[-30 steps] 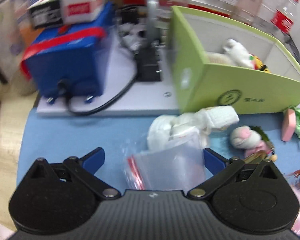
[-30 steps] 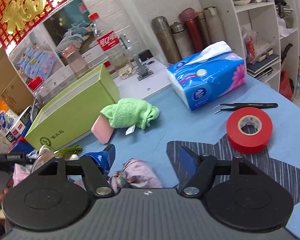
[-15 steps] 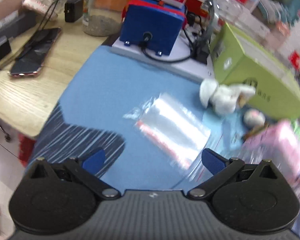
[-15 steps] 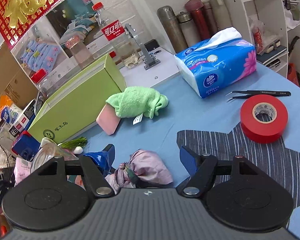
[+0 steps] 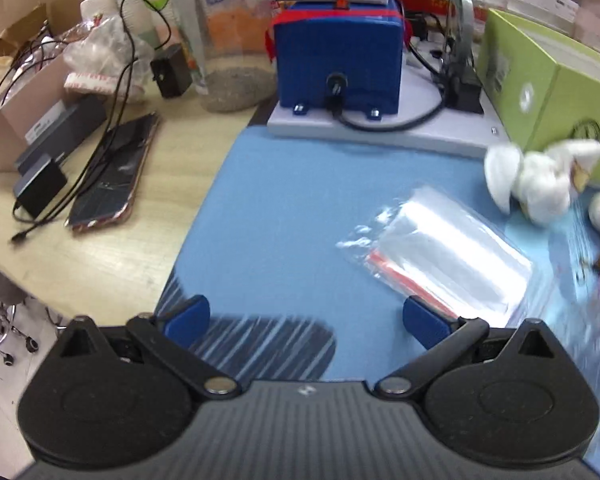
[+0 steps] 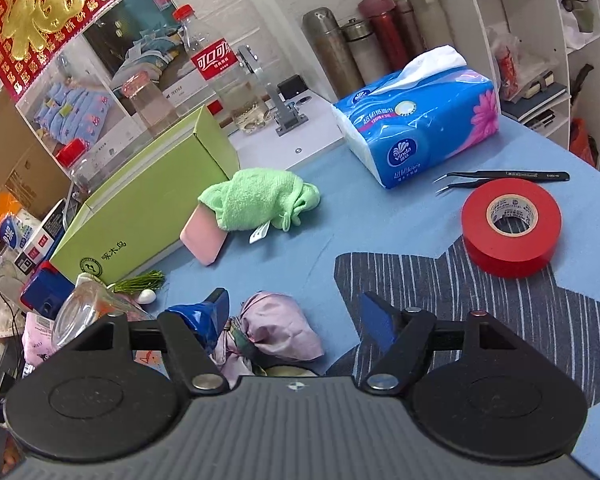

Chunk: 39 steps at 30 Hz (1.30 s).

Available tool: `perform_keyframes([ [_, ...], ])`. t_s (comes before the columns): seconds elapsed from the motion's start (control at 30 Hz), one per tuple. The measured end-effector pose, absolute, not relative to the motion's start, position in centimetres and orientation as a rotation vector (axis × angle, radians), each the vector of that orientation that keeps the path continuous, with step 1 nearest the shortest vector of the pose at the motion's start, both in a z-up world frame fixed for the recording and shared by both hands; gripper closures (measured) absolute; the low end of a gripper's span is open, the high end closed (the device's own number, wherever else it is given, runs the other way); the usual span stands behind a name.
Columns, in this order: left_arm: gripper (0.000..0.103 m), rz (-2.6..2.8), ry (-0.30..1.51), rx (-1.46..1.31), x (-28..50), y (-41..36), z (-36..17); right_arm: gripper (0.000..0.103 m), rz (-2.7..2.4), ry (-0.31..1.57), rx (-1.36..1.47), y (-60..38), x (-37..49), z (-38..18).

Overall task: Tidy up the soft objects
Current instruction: 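Grasp the clear zip bag with the left tool while the right tool grasps the lavender cloth bundle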

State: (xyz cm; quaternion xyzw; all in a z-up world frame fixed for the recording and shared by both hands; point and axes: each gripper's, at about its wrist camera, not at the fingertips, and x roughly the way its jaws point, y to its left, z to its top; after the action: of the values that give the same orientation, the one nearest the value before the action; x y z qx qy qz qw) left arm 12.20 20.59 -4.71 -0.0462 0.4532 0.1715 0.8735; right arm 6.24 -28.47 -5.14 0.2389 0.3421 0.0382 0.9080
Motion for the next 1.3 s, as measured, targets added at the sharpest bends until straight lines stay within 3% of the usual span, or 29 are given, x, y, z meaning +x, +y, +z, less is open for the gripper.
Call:
perform_keyframes([
  [0.2, 0.001, 0.388, 0.945, -0.168, 17.7, 21.9, -4.8, 0.044, 0.04, 0.718, 0.479, -29.1, 7.0, -5.4],
  [0.37, 0.001, 0.245, 0.89, -0.3, 15.0, 21.3, -2.2, 0.044, 0.033, 0.737, 0.47, -29.3, 7.4, -5.8],
  [0.63, 0.001, 0.039, 1.051, -0.213, 19.5, 17.2, -3.8, 0.044, 0.074, 0.739, 0.481, -28.4, 8.4, -5.7],
  [0.8, 0.001, 0.115, 1.042, -0.083, 20.4, 16.1, -4.7, 0.043, 0.06, 0.722, 0.47, -28.7, 7.7, -5.1],
  [1.0, 0.001, 0.193, 1.015, -0.125, 17.6, 19.9, -4.9, 0.043, 0.041, 0.72, 0.461, -29.1, 7.5, -5.0],
  [1.3, 0.001, 0.178, 0.984, -0.1, 16.9, 19.7, -5.1, 0.043, 0.142, 0.755, 0.225, -25.9, 3.9, -4.2],
])
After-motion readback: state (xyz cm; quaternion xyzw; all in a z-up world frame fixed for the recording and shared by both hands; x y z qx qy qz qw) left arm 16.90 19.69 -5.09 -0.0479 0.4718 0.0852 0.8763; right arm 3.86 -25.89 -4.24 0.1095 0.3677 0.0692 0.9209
